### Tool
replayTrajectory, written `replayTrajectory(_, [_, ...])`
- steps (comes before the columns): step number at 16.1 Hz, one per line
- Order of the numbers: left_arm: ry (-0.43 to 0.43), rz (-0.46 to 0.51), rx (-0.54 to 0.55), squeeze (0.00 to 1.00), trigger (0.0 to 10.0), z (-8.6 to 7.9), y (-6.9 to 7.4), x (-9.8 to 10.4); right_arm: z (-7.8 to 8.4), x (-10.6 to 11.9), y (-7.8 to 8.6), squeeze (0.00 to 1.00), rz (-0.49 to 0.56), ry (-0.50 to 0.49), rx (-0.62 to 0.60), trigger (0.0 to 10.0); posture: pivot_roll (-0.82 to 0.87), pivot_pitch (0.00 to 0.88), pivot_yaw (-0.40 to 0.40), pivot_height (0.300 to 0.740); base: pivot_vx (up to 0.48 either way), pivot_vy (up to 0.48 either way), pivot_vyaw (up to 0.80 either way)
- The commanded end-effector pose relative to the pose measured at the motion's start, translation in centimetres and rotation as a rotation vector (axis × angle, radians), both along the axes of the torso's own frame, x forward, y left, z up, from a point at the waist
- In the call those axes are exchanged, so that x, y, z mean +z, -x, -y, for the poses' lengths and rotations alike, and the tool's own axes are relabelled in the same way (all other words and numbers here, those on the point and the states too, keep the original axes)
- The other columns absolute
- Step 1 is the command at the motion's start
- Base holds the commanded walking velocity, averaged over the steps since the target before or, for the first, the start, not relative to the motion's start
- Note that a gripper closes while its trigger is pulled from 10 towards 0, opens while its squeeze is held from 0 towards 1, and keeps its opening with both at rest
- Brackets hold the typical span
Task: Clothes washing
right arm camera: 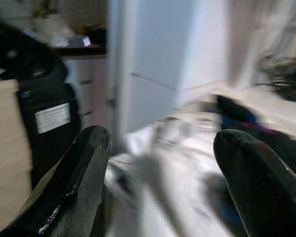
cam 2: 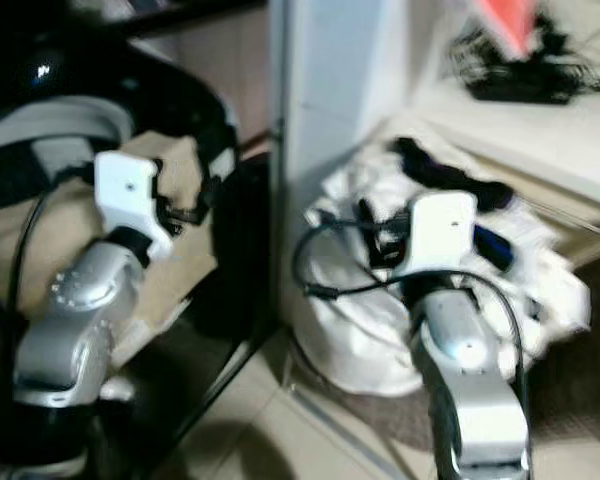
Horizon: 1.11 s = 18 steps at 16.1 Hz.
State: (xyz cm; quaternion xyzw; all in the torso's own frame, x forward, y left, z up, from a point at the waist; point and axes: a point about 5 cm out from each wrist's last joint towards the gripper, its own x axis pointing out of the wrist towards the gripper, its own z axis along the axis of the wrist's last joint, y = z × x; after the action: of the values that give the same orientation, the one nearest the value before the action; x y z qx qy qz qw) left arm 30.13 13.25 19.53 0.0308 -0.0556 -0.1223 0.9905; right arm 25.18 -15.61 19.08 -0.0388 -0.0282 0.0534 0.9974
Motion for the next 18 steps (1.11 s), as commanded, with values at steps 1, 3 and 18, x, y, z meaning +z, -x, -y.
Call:
replayTrajectory(1, [-0.003,0.004,0.004,0.0,10.0,-0.1,0.0,0.2,0.0,0.2,-0.2,0.0,0.014,0.011,-0.002,10.0,-0.1,0.016,-0.023,0.74,0.266,0.0,0.8])
replayTrajectory(3, [-0.011,0.008,-0.001,0.0,10.0,-0.1,-0.1,0.3,0.0,0.4,-0.4,0.0,0.029,-0.011,-0.008,10.0,-0.1,0.02,-0.018,0.74,0.27,0.0,0.63])
replayTrajectory(18, [0.0,0.009,-0.048,0.0,10.0,0.8,-0.4,0.3,1.5,0.6,0.1,0.0,0.025,-0.1,-0.1,10.0,-0.13,0.006,0.002,0.74,0.271,0.0,-0.3])
